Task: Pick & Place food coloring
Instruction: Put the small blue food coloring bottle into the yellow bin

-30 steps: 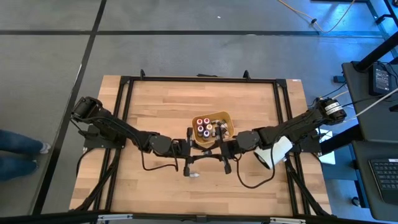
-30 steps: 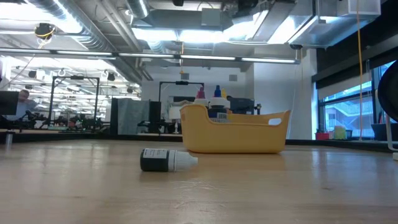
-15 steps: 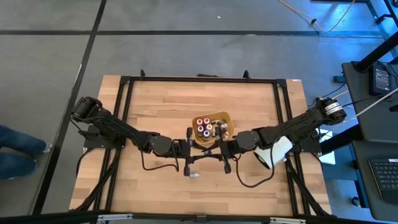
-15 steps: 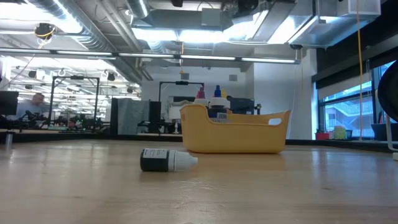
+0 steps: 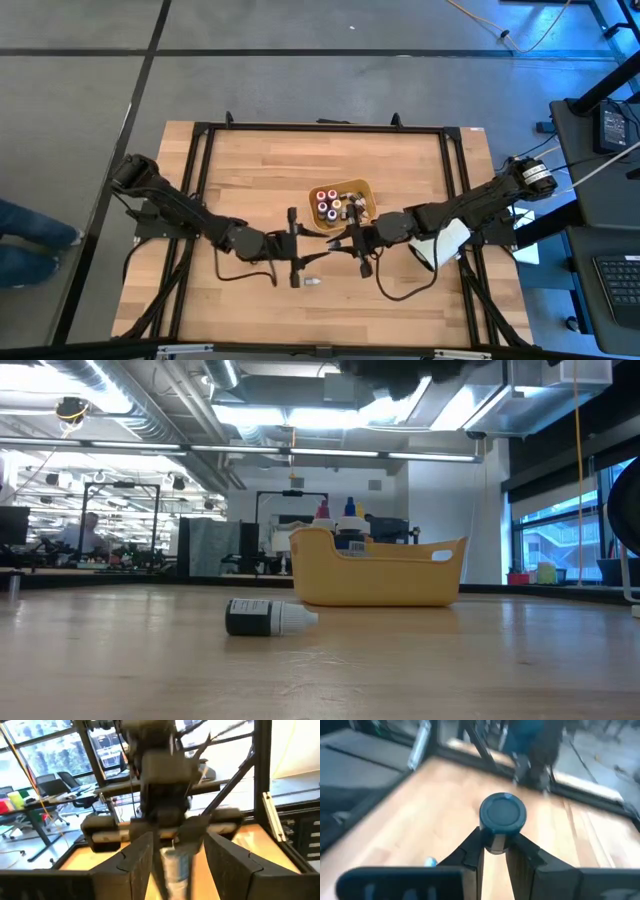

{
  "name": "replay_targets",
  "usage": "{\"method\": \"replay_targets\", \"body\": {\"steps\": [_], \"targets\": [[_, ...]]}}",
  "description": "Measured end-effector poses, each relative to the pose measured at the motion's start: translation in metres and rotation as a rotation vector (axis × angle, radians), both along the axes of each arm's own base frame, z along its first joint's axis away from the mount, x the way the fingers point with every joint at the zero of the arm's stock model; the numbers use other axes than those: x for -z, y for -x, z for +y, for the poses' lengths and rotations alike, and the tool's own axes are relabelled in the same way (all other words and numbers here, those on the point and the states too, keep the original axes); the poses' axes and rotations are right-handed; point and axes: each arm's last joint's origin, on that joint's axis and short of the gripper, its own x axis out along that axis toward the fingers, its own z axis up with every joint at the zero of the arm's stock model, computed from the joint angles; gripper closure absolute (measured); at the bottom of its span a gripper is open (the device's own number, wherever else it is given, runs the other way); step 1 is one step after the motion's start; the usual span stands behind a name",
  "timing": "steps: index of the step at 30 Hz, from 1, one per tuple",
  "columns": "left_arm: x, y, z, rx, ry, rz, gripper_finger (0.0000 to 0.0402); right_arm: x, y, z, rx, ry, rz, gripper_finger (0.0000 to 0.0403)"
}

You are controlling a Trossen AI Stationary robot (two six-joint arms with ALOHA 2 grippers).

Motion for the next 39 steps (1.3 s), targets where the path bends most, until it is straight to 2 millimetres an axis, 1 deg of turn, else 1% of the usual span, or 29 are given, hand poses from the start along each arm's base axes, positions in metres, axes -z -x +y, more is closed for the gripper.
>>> {"method": "replay_targets", "body": {"steps": [2,4,7,10,14,16,19,25,28,31,36,39], "targets": [[-0.007,0.008,-0.002,-0.001,0.002,0.011,0.0225,0.005,0.0,-0.005,0.037,0.016,0.05,0.034],[-0.008,0.015,-0.003,0.001,0.026,0.058,0.0224,0.011,0.002,-0.013,0.1,0.037,0.121,0.034],[-0.004,0.023,-0.003,-0.002,0.099,0.141,0.0225,0.024,0.006,-0.029,0.249,0.092,0.254,0.034],[0.005,0.026,-0.001,-0.025,0.157,0.216,0.0228,0.036,0.013,-0.05,0.383,0.159,0.404,0.0335],[0.016,0.024,0.001,-0.057,0.189,0.281,0.0227,0.046,0.022,-0.071,0.41,0.176,0.575,0.033],[0.021,0.023,0.0,-0.053,0.187,0.307,0.0226,0.049,0.025,-0.08,0.414,0.164,0.631,0.033],[0.03,0.018,0.0,-0.046,0.182,0.338,0.0225,0.05,0.026,-0.089,0.416,0.131,0.66,0.033],[0.053,0.008,-0.002,-0.033,0.176,0.417,0.0228,0.051,0.026,-0.098,0.422,0.101,0.663,0.033],[0.061,0.005,-0.005,-0.008,0.202,0.447,0.0225,0.059,0.029,-0.101,0.43,0.1,0.673,0.033],[0.065,0.004,-0.006,0.021,0.222,0.467,0.0224,0.067,0.034,-0.102,0.433,0.092,0.682,0.0329],[0.067,0.005,-0.01,0.107,0.249,0.504,0.0228,0.073,0.035,-0.102,0.445,0.072,0.665,0.0329],[0.067,0.006,-0.013,0.167,0.232,0.523,0.0227,0.076,0.037,-0.102,0.447,0.069,0.663,0.0329]]}}
